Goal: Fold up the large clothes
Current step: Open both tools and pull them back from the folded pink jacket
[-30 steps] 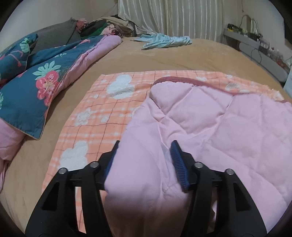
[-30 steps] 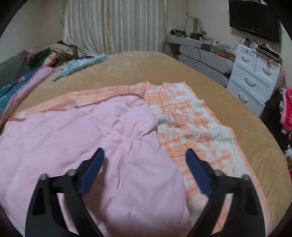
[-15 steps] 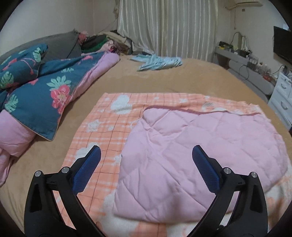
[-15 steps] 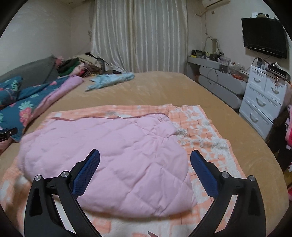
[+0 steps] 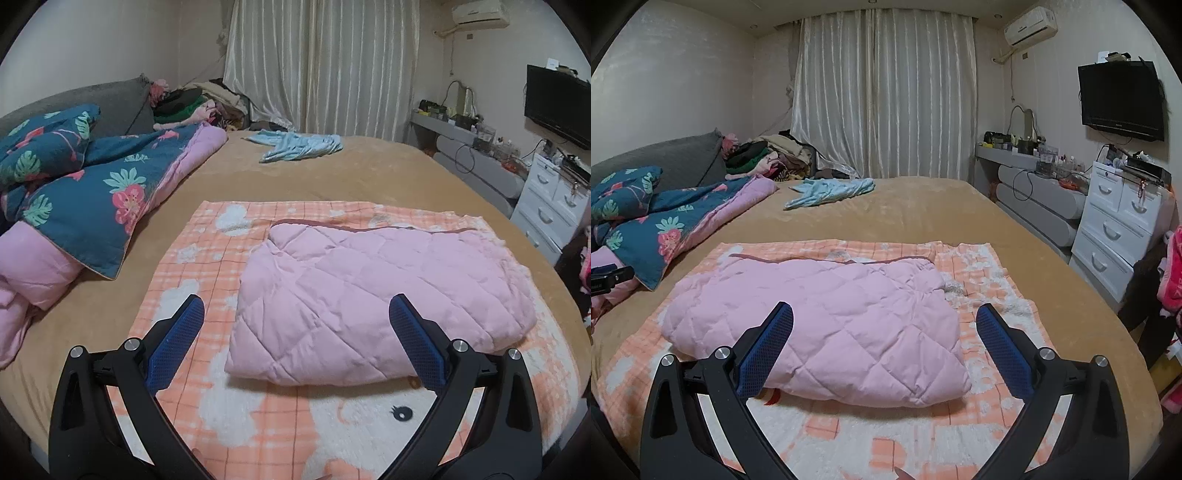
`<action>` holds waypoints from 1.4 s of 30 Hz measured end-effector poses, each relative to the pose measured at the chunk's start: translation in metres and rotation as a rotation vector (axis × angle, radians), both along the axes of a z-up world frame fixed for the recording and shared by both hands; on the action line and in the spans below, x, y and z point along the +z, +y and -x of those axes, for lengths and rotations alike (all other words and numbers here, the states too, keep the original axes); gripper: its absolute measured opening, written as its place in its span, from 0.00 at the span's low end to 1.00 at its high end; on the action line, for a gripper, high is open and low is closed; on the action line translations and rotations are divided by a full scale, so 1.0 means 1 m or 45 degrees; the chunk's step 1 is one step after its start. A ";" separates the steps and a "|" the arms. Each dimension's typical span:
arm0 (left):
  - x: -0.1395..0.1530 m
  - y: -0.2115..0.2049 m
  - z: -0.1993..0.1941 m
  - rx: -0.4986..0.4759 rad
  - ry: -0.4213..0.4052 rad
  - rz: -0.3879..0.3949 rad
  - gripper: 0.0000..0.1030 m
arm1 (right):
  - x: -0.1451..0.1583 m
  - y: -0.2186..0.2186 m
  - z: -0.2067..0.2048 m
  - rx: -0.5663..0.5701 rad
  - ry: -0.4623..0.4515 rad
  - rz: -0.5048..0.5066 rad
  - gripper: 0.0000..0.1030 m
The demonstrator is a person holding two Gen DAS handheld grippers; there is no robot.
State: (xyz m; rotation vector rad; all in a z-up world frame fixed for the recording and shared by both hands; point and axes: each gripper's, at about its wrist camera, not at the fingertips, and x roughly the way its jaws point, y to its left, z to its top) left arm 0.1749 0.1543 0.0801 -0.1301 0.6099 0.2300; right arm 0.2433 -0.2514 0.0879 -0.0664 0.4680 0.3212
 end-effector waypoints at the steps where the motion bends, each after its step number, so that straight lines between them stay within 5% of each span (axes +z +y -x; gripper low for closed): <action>1: 0.001 -0.001 0.005 -0.004 -0.007 0.000 0.91 | 0.003 -0.001 0.005 0.000 -0.006 -0.004 0.96; 8: 0.002 -0.007 0.035 0.003 -0.024 -0.006 0.91 | 0.007 -0.010 0.032 -0.006 -0.008 -0.041 0.96; 22: -0.041 -0.017 0.051 0.013 0.062 -0.017 0.91 | -0.035 -0.016 0.053 -0.063 0.068 -0.032 0.96; 33: -0.103 -0.017 0.031 0.016 0.206 0.146 0.91 | -0.082 -0.014 0.032 -0.130 0.240 -0.037 0.96; 36: -0.112 -0.019 0.023 0.039 0.219 0.096 0.91 | -0.098 -0.014 0.022 -0.151 0.313 -0.064 0.96; 42: -0.126 -0.014 0.009 0.049 0.246 0.168 0.91 | -0.128 -0.020 -0.004 -0.218 0.448 -0.174 0.96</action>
